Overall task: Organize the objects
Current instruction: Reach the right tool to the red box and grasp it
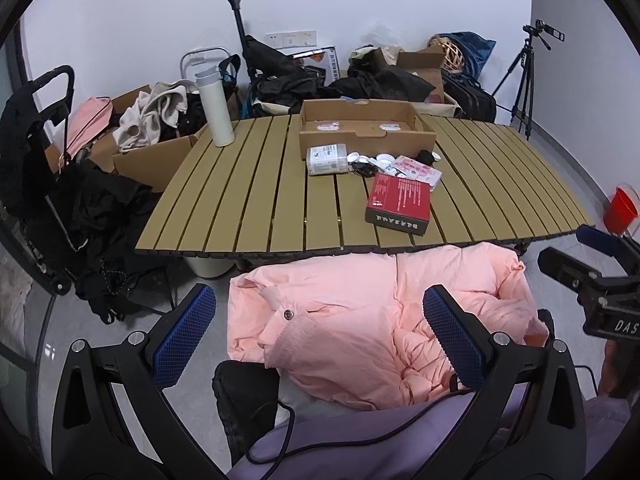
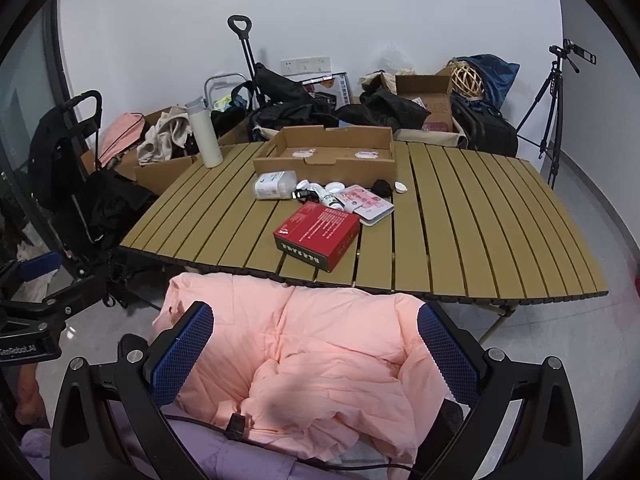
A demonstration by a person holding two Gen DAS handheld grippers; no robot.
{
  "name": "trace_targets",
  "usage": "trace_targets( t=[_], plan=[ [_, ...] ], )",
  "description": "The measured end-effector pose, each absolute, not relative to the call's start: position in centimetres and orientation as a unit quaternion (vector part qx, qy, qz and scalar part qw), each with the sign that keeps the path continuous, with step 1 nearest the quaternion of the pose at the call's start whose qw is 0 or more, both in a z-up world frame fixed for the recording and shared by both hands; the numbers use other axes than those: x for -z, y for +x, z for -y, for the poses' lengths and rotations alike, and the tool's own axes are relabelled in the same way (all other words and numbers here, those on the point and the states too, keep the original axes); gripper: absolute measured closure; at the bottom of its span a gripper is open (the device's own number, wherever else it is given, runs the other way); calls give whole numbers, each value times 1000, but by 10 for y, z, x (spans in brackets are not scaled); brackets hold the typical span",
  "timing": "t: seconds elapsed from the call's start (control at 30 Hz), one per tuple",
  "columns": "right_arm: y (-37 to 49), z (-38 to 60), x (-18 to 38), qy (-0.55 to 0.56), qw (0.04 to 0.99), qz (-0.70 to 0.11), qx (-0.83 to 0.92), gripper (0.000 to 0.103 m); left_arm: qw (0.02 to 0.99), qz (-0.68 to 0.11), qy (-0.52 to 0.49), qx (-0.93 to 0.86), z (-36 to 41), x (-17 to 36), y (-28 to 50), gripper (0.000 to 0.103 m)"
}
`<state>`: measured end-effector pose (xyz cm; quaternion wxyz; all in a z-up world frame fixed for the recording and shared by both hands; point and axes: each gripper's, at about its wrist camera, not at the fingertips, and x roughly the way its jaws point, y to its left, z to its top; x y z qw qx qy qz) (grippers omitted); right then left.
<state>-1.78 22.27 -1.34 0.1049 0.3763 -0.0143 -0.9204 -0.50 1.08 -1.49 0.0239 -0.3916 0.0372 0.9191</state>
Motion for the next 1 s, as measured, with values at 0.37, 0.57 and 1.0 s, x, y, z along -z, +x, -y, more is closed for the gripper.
trace_targets(
  t=[0.37,0.57,1.0],
  plan=[
    [-19,-257,-7,222,84,-17,971,0,137,-15,-396,-908,-8,28,-30,0],
    [-70,-242,39,348,72,-50,933,0,133,-42,-432,-891,-20,55,-84,0],
    [-243,-228,144,475,131,96,865,38,207,8,-470,-858,-52,151,-254,45]
  ],
)
